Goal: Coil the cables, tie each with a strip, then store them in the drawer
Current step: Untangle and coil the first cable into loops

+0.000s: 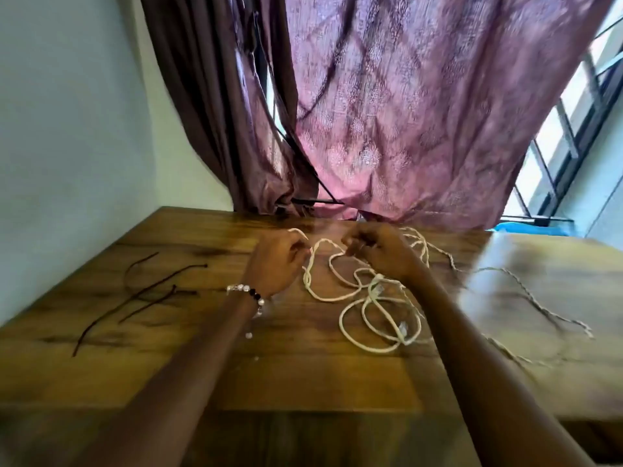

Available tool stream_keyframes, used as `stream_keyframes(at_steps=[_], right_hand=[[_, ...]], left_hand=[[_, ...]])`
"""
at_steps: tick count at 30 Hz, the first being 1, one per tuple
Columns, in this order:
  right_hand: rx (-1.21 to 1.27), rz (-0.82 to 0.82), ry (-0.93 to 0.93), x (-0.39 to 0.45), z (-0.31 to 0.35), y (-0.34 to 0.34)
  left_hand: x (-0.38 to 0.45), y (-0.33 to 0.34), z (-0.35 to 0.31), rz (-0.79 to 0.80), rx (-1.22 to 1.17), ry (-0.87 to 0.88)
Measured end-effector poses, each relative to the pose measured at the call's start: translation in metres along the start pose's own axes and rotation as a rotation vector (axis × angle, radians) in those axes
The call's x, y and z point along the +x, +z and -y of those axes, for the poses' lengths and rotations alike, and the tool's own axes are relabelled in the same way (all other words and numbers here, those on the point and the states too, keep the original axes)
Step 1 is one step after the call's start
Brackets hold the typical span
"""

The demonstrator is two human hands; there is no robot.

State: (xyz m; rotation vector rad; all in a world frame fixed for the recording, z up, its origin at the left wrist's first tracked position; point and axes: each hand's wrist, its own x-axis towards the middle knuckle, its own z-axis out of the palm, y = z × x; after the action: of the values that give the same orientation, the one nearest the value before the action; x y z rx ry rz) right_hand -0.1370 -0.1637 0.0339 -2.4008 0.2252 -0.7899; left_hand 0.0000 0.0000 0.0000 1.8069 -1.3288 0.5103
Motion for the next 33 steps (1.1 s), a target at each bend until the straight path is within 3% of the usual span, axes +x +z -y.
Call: stream_keyframes(at_steps=[3, 6, 9, 12, 16, 20, 25, 27, 31, 33], right_hand=[[-0.207, 0.111, -0.010, 0.001, 0.007, 0.009], [-0.373, 0.228, 0.107, 0.007, 0.003, 0.023], [-0.412, 0.245, 0.187, 0.018, -0.015, 0.033], [-0.535, 0.175, 0.201, 0.023, -0.039, 0.039], [-0.554, 0.069, 0.318, 0.025, -0.068, 0.032], [-0.584, 0.059, 0.307, 0.026, -0.073, 0.022], [-0.809, -0.279, 0.196, 0.020, -0.067, 0.013], [-0.785, -0.354, 0.198, 0.016, -0.067, 0.004], [-0.717, -0.554, 0.389, 0.003, -0.076, -0.017], [-0.607, -0.630, 0.440, -0.004, -0.081, -0.023]], left_hand=[[-0.007, 0.006, -0.004, -0.046, -0.141, -0.075], [-0.005, 0.016, -0.009, 0.123, -0.273, -0.193], [0.003, 0.029, -0.003, 0.253, -0.290, -0.231], [0.007, 0.041, 0.008, 0.251, -0.241, -0.228], [0.013, 0.053, 0.025, 0.120, -0.400, -0.348], [0.015, 0.058, 0.038, 0.007, -0.315, -0.277], [0.017, 0.047, 0.032, -0.176, -0.370, -0.276], [0.018, 0.039, 0.031, -0.263, -0.476, -0.336], [0.016, 0.026, 0.044, -0.512, -0.608, -0.535], [0.013, 0.026, 0.049, -0.546, -0.678, -0.635]])
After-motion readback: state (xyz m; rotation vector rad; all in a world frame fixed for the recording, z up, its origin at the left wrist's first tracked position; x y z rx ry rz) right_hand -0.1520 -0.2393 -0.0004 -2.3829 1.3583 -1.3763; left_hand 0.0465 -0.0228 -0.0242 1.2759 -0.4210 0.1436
